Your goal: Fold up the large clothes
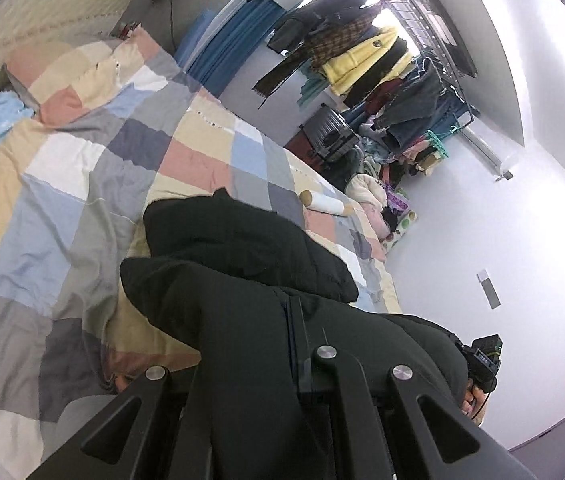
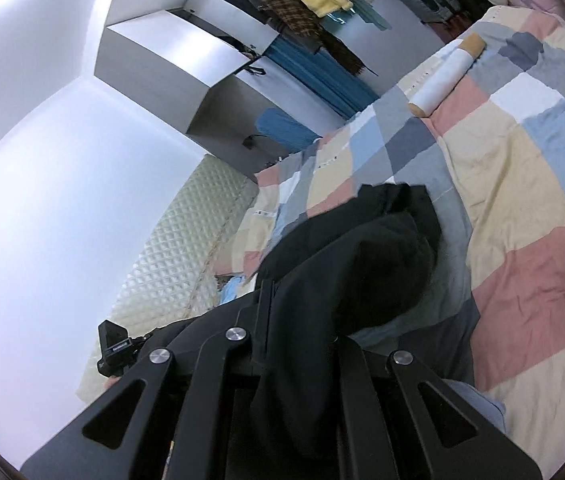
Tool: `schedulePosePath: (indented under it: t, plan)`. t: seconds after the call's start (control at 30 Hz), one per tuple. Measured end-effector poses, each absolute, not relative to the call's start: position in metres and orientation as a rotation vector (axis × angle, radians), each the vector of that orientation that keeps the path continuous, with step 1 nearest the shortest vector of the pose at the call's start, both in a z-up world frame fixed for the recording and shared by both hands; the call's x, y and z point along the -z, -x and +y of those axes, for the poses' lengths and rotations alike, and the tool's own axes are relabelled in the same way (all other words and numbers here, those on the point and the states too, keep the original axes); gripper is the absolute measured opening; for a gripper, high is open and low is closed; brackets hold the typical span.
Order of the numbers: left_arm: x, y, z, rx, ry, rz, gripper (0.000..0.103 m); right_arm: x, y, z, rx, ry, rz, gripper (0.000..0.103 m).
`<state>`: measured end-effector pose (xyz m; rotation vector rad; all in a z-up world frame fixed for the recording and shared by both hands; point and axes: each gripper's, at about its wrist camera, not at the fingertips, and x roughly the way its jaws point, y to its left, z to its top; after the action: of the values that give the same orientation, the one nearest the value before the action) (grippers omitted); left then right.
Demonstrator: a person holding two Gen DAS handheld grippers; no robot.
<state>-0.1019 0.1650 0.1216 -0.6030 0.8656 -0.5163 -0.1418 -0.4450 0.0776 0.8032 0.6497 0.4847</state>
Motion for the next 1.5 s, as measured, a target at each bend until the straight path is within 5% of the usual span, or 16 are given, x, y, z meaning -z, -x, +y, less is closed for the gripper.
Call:
schedulePosePath:
  t: [0.77,1.5]
  plan:
    - [-0.141,-0.093,0.103,0.252,0.367,0.842,0.008,-0.089,-0.062,-0.46,-0.248,-0.685,0.666,0.007]
    - [0.021,-0.224,0.056,0.045,0.09,0.796,0.01,0.043,-0.201,-0.428,-0.041,-0.342,0.763,0.006]
